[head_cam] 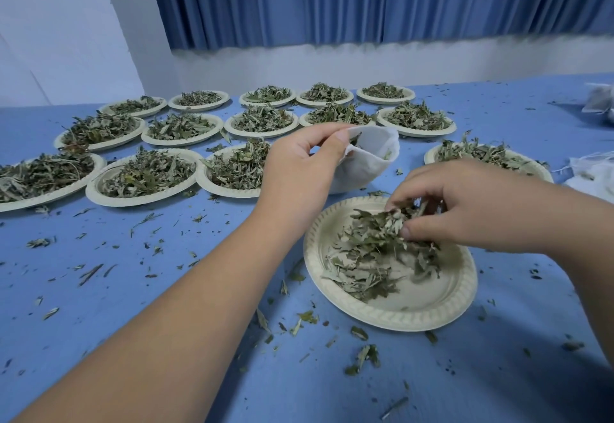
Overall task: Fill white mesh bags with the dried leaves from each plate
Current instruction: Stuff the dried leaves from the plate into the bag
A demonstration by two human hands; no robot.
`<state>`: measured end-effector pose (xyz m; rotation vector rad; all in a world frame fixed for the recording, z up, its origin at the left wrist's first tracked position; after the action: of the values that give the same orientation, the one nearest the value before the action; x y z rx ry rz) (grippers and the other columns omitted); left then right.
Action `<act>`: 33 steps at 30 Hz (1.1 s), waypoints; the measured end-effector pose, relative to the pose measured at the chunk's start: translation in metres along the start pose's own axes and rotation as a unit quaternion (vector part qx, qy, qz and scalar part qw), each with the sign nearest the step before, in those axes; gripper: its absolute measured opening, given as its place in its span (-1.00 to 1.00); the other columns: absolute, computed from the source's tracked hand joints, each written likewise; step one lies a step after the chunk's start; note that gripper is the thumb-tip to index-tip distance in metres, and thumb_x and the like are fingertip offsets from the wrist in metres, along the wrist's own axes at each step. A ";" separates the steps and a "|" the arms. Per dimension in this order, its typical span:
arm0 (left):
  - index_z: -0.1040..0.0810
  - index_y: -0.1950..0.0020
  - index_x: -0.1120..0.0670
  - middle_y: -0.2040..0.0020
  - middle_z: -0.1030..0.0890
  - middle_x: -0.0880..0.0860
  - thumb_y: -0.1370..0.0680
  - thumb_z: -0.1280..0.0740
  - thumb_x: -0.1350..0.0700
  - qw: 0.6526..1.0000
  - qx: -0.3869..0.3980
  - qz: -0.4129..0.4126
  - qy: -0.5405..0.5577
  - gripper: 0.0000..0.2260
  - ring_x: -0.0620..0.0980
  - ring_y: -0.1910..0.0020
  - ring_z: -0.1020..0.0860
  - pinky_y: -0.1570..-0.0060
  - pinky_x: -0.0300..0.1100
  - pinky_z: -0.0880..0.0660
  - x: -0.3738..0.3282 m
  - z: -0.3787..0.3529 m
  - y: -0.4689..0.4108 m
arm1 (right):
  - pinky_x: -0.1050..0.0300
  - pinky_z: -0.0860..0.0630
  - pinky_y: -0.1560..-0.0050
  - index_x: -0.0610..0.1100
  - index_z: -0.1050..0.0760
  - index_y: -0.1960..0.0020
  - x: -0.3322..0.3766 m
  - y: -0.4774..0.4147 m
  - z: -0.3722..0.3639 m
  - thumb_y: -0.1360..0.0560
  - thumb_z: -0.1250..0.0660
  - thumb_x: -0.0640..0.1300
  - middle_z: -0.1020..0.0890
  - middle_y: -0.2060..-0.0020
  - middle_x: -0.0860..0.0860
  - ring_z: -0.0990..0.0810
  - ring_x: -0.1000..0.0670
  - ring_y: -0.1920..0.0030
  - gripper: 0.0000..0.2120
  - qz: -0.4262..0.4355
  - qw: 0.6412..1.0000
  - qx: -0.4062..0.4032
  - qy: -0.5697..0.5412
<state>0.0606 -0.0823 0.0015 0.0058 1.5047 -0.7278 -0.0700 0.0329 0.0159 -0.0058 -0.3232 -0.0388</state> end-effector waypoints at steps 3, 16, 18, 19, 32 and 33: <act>-0.68 -0.01 -0.06 0.43 -0.53 -0.26 -0.61 -0.30 0.13 1.000 -0.003 0.002 0.000 -0.83 -0.31 0.50 -0.43 0.42 -0.43 -0.31 0.001 -0.001 0.000 | 0.23 -0.45 0.03 0.38 -0.48 -0.01 -0.002 0.001 -0.008 -0.30 -0.45 0.22 -0.50 0.04 0.33 -0.49 0.29 0.09 -0.69 -0.024 0.998 0.056 0.027; -0.69 -0.06 0.04 0.53 -0.46 -0.27 -0.60 -0.30 0.15 1.000 0.004 -0.009 -0.009 -0.83 -0.34 0.53 -0.41 0.45 -0.51 -0.26 0.002 -0.005 0.000 | 0.07 -0.41 -0.19 0.27 -0.44 -0.30 0.028 -0.001 -0.028 -0.44 -0.41 0.07 -0.45 -0.12 0.24 -0.41 0.12 -0.17 -0.56 0.030 0.987 0.082 0.132; -0.69 -0.07 0.05 0.52 -0.47 -0.27 -0.61 -0.30 0.15 1.000 0.006 -0.007 -0.007 -0.83 -0.34 0.53 -0.41 0.46 -0.51 -0.25 0.002 -0.005 0.000 | 0.05 -0.44 -0.16 0.22 -0.50 -0.25 0.028 -0.003 -0.027 -0.46 -0.39 0.08 -0.49 -0.09 0.19 -0.44 0.09 -0.14 -0.64 0.032 0.987 0.073 0.142; -0.69 -0.07 0.05 0.51 -0.47 -0.27 -0.61 -0.30 0.15 1.000 0.006 -0.006 -0.005 -0.83 -0.34 0.53 -0.41 0.47 -0.52 -0.25 0.002 -0.005 0.000 | 0.04 -0.45 -0.14 0.19 -0.52 -0.22 0.027 -0.003 -0.026 -0.46 -0.39 0.08 -0.51 -0.07 0.18 -0.46 0.08 -0.11 -0.67 0.033 0.987 0.066 0.143; -0.68 0.02 -0.09 0.45 -0.53 -0.27 -0.60 -0.30 0.12 1.000 -0.005 -0.008 -0.009 -0.82 -0.32 0.46 -0.45 0.35 -0.38 -0.34 -0.001 0.000 0.002 | 0.34 -0.38 0.07 0.13 -0.61 0.14 0.016 0.003 0.003 -0.37 -0.42 0.08 -0.56 0.16 0.32 -0.51 0.28 0.11 -0.92 0.098 0.991 -0.090 -0.007; -0.68 0.03 -0.11 0.45 -0.54 -0.26 -0.60 -0.30 0.12 1.000 -0.006 -0.008 -0.007 -0.82 -0.32 0.45 -0.46 0.34 -0.38 -0.34 0.000 0.000 0.002 | 0.41 -0.35 0.12 0.15 -0.59 0.18 0.018 0.005 0.006 -0.37 -0.42 0.06 -0.56 0.16 0.33 -0.52 0.28 0.12 -0.96 0.108 0.989 -0.102 -0.023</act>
<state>0.0613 -0.0808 0.0013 -0.0193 1.4964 -0.7303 -0.0545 0.0371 0.0272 -0.2440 -0.3629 0.1431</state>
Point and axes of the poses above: each hand's wrist, its own y-axis away from the middle knuckle, its own z-axis out of the back of the hand, x = y × z, the point moved 4 cm from there along -y, towards the middle knuckle
